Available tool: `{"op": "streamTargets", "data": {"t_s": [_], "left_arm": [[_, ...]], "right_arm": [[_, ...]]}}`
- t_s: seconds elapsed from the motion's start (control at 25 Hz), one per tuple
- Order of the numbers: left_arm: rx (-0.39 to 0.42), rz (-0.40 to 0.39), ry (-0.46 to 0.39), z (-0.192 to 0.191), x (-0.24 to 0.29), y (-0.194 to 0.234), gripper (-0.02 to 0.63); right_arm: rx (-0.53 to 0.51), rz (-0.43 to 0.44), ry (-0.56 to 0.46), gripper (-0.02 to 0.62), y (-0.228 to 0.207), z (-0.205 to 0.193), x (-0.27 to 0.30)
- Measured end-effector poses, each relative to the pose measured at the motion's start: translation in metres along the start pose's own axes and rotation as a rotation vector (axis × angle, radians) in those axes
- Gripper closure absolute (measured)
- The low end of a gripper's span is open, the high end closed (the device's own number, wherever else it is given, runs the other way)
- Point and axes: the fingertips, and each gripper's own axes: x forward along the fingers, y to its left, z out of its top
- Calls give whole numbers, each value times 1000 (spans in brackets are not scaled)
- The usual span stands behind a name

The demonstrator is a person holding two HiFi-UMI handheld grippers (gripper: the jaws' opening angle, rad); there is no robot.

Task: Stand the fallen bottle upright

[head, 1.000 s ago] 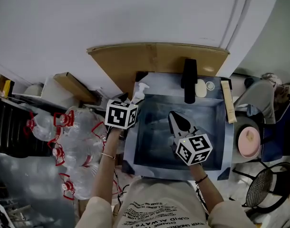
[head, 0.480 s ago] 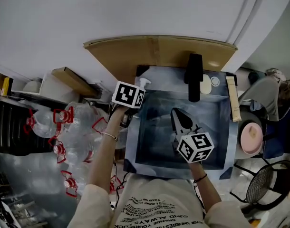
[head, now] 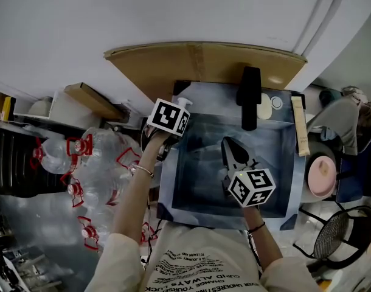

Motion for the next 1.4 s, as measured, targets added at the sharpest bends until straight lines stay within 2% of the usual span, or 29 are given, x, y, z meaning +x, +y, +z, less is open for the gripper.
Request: {"op": "streamTargets", "data": {"t_s": [0.32, 0.64, 0.84, 1.4], "left_arm": [[-55, 2, 0, 1, -2, 3, 340], [-54, -13, -27, 0, -7, 0, 350], [-79, -23, -81, 4, -18, 0, 357], [-14, -4, -232, 13, -73, -5, 364]], "right_arm": [[0, -9, 15, 592, -5, -5, -2], [4, -25, 15, 592, -10, -5, -7], [7, -37, 11, 592, -11, -5, -11], [21, -75, -6, 592, -9, -9, -30]]}}
